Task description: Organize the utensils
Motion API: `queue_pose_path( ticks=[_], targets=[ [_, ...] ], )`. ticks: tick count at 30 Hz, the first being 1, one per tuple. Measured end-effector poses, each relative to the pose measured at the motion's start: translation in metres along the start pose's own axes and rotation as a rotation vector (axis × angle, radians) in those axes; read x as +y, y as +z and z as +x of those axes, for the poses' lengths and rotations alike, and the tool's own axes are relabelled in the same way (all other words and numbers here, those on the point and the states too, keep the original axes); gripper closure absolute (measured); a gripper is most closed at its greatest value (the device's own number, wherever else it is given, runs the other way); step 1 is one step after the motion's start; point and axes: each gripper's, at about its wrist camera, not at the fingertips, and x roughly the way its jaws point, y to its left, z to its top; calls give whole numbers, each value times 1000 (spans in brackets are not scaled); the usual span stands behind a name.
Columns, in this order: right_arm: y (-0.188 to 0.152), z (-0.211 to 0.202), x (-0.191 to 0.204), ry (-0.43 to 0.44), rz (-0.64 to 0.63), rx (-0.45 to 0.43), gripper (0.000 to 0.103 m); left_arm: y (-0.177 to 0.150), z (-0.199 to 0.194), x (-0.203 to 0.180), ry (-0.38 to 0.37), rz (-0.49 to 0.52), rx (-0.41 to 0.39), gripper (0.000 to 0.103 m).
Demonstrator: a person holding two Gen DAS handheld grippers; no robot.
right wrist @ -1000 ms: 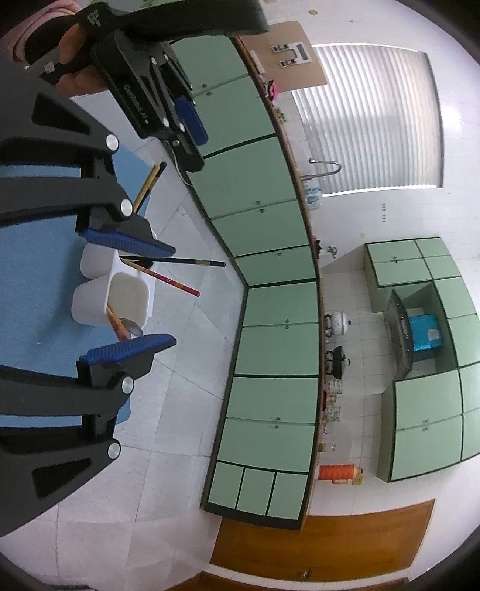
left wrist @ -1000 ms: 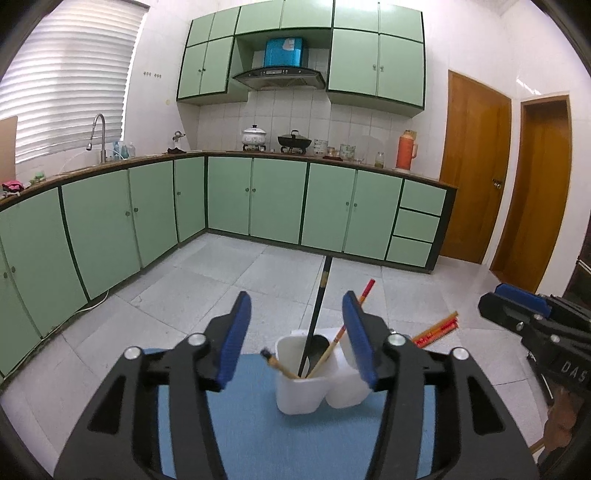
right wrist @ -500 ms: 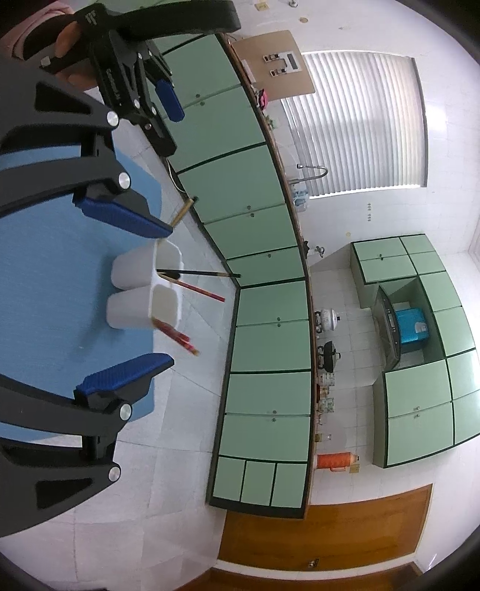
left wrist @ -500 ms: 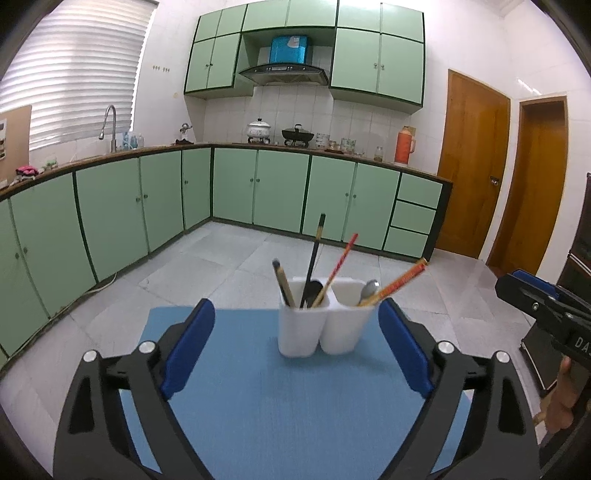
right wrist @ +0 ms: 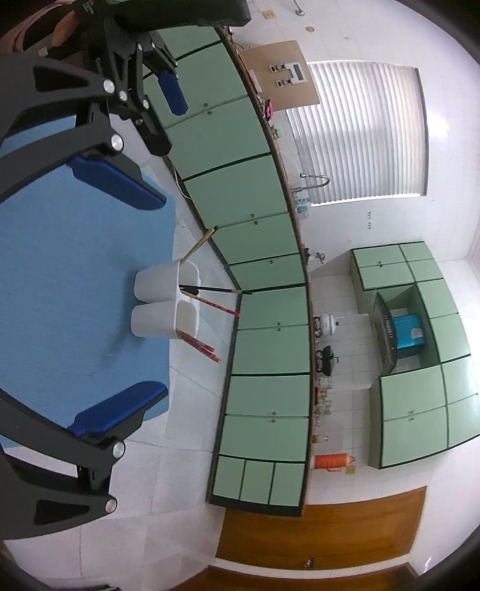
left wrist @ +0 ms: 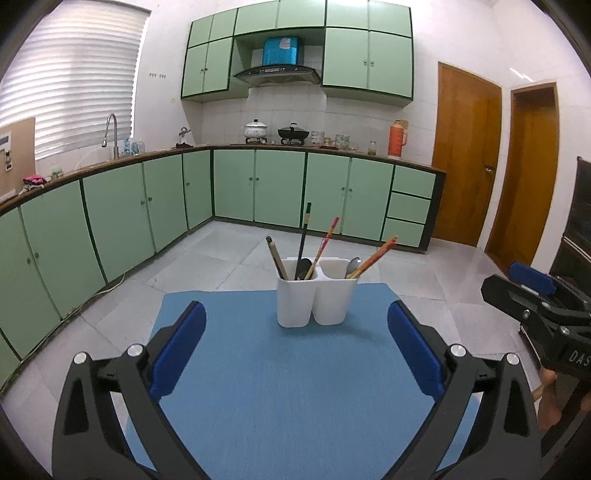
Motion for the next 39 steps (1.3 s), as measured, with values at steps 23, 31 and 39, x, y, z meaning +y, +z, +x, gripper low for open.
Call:
queue_pose_path(
  ticks=[23,31,39],
  targets=[
    [3,-55,16,5,-44,-90,6,-2,-69,-17,-5,29,-98,6],
    [2,-56,22,10,-58,-94,6,0,-73,-16,1,23,-110,6],
    [3,-54,23,12,-57,-97,6,-1,-77,-17,2,25,-117,6]
  ],
)
